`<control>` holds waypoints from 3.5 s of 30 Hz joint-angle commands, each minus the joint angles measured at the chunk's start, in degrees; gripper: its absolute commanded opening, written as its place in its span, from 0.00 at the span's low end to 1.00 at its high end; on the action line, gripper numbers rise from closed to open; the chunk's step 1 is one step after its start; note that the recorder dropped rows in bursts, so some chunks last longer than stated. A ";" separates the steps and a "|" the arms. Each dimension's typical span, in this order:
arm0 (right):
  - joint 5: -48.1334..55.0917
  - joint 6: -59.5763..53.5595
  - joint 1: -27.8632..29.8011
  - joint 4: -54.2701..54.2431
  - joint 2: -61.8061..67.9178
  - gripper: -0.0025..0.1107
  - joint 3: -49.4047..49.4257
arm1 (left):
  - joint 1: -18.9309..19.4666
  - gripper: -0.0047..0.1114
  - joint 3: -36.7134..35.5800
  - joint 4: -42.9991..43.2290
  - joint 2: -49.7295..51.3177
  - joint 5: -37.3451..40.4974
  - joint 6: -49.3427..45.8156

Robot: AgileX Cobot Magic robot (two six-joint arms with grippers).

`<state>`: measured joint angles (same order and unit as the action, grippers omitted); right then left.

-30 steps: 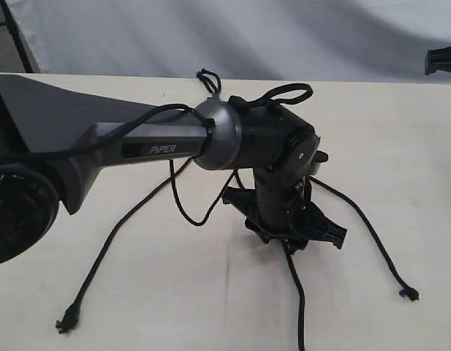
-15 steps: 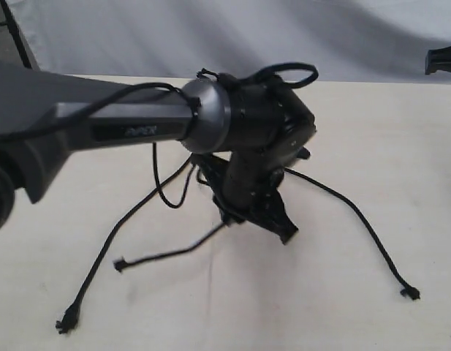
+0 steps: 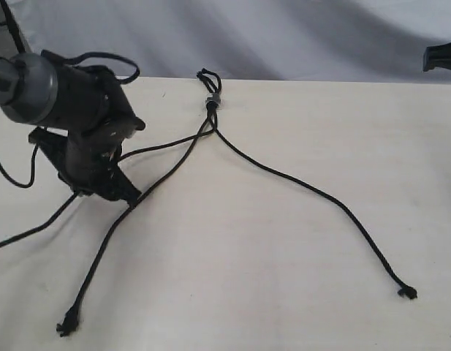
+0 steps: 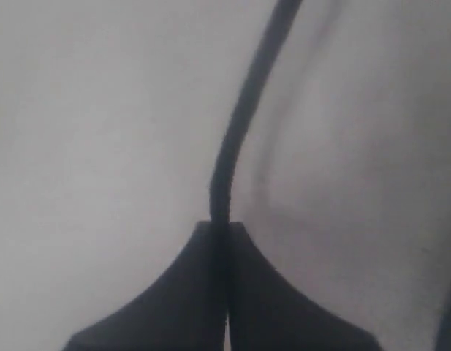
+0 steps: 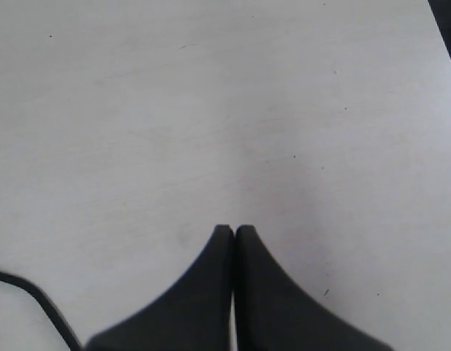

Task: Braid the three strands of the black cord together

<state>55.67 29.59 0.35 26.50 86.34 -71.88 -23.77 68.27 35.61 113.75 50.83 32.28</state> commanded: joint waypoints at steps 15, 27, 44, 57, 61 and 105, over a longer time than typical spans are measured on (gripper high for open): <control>-1.02 -0.69 0.13 0.33 0.06 0.03 0.10 | -15.58 0.04 -7.09 -42.42 -3.35 -9.98 -33.82; -1.11 -0.69 0.13 0.33 0.06 0.03 0.10 | -3.40 0.04 -7.19 -21.95 -15.25 -8.36 -13.17; -0.85 -1.14 0.13 0.33 0.06 0.03 0.10 | 5.04 0.31 -12.47 -21.92 -7.03 -15.97 -11.92; 4.92 -46.38 -1.47 -56.56 2.67 0.03 -0.01 | 10.52 0.20 -12.36 -19.25 -14.42 -22.11 -11.70; 7.37 -44.03 -9.32 -52.56 6.32 0.03 -0.01 | 16.02 0.05 -14.03 -19.48 -16.41 -25.32 -10.98; -7.46 -22.03 -47.09 -30.88 32.89 0.02 -3.41 | 20.48 0.05 -20.08 -19.51 -15.49 -40.89 -9.54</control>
<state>48.40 7.96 -46.64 -4.10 118.52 -75.25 -3.41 48.38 16.01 98.34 10.43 22.32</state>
